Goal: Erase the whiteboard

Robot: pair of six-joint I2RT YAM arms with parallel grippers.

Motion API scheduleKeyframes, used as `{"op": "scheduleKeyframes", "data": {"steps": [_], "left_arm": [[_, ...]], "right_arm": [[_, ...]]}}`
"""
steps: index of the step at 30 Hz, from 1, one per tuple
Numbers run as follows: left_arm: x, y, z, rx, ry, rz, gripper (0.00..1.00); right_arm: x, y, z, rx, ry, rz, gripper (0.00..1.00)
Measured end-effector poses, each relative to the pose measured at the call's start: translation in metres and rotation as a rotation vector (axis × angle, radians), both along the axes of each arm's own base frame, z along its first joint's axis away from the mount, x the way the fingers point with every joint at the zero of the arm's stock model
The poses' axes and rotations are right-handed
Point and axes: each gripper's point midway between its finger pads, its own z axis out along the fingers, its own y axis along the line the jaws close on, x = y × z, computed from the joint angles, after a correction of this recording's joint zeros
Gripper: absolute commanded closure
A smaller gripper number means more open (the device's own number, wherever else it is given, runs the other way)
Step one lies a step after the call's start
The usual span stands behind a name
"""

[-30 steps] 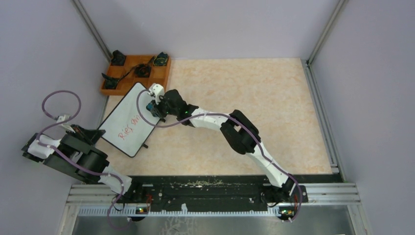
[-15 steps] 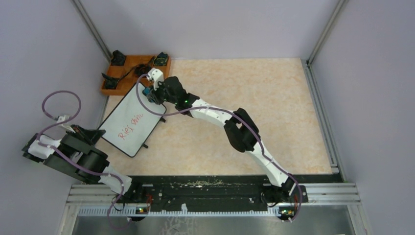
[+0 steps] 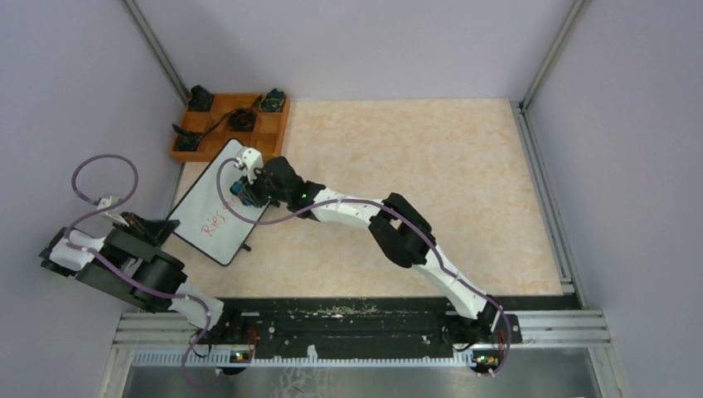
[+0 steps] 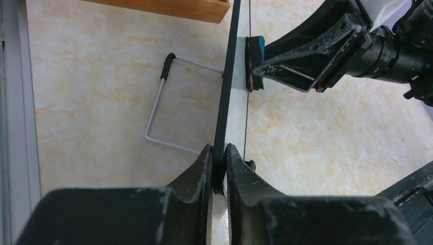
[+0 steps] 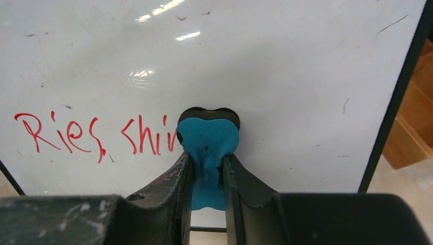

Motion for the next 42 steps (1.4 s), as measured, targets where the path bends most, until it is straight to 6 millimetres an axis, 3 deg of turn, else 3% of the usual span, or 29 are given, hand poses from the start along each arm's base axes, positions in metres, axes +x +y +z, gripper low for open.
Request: {"op": "scheduleKeyframes", "data": {"steps": [11,18,22,28,31,34,39,42], "left_arm": [[0.000,0.000,0.000,0.002,-0.004,0.003,1.00],[0.000,0.000,0.000,0.003,-0.004,0.003,1.00],[0.000,0.000,0.000,0.003,-0.004,0.003,1.00],[0.000,0.000,-0.001,0.002,-0.004,0.003,1.00],[0.000,0.000,-0.001,0.002,-0.004,0.003,1.00],[0.000,0.000,-0.001,0.002,-0.004,0.003,1.00],[0.000,0.001,-0.001,0.007,-0.006,0.003,1.00],[0.000,0.001,-0.002,0.007,-0.006,0.003,1.00]], "right_arm": [[-0.036,0.004,-0.018,0.000,0.044,0.051,1.00],[-0.070,0.018,-0.018,-0.001,0.059,0.121,1.00],[-0.085,0.027,-0.006,-0.001,0.056,0.155,1.00],[-0.079,0.039,0.039,0.051,-0.025,0.147,1.00],[-0.071,0.039,0.048,0.058,-0.051,0.130,1.00],[-0.061,0.039,0.043,0.049,-0.064,0.116,1.00],[-0.044,0.034,0.010,0.007,-0.038,0.096,1.00],[-0.041,0.033,0.013,0.009,-0.034,0.100,1.00]]}}
